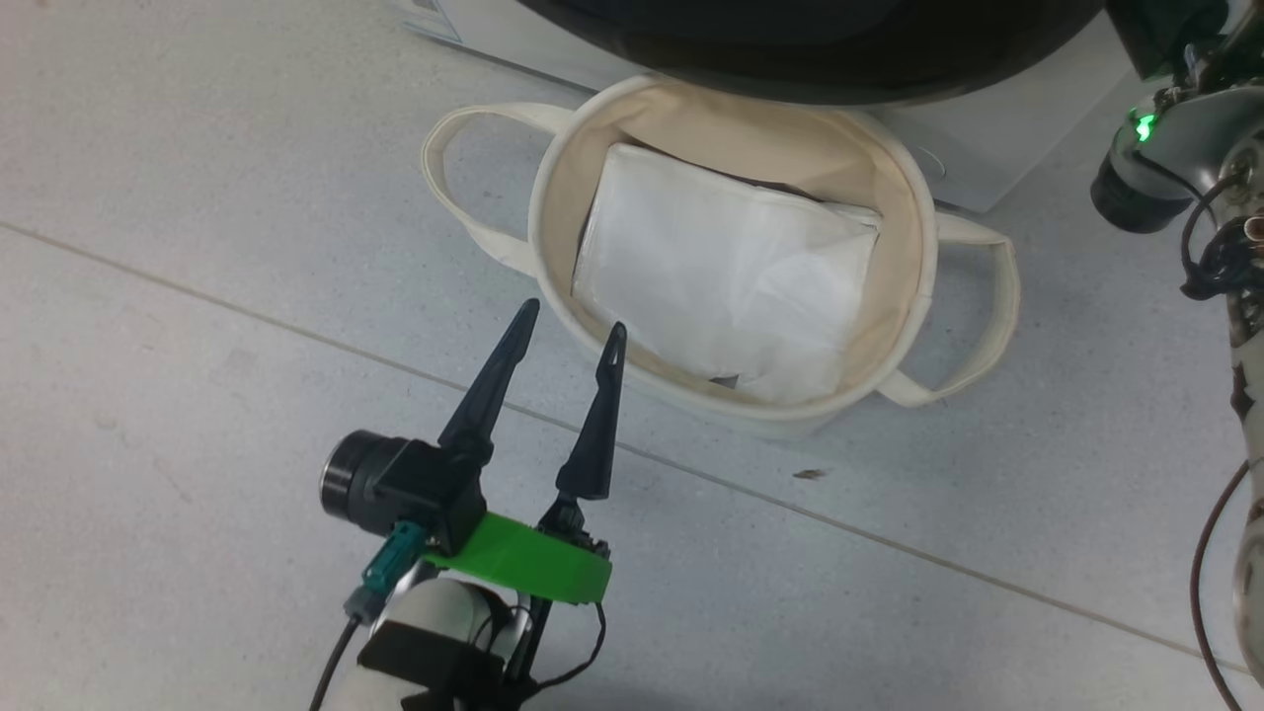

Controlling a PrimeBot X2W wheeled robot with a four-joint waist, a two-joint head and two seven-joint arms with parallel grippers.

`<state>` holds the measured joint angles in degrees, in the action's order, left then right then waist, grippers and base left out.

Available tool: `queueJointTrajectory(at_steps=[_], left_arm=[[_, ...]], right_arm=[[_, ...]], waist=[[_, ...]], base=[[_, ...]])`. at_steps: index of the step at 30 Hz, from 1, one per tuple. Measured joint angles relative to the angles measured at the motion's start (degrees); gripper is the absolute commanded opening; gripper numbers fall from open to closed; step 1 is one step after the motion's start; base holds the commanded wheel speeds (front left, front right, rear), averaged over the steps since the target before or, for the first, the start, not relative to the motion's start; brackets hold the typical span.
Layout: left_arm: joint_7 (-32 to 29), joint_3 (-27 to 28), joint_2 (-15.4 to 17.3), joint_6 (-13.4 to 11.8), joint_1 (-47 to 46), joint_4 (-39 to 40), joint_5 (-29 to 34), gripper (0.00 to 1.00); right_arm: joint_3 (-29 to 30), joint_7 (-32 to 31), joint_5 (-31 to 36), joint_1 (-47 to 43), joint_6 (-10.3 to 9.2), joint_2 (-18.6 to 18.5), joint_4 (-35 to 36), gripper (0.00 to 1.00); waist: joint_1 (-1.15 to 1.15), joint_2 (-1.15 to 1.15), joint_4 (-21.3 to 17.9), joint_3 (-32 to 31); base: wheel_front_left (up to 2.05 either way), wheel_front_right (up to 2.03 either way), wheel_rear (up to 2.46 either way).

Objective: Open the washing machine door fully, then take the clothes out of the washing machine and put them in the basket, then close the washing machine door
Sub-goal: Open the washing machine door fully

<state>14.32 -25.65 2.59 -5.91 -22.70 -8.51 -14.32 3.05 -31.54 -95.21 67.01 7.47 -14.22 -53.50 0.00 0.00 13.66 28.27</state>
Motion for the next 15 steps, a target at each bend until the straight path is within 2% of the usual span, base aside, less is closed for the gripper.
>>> queueJointTrajectory(at_steps=[9, 15], left_arm=[[0.0, 0.3, 0.0, -0.1, 0.0, -0.2, -0.1, 1.0], [0.0, 1.5, 0.0, 0.2, 0.6, -0.6, -0.1, 1.0]], right_arm=[[-2.3, -4.3, 0.1, -1.1, 0.0, 1.9, -1.5, 0.0], [-4.1, -5.5, 0.5, -7.6, 0.0, 5.2, 1.6, 0.0]], waist=[[0.0, 0.0, -0.7, -1.5], [0.0, 0.0, -1.5, -4.3]], base=[[0.0, 0.0, 0.0], [0.0, 0.0, 0.0]])
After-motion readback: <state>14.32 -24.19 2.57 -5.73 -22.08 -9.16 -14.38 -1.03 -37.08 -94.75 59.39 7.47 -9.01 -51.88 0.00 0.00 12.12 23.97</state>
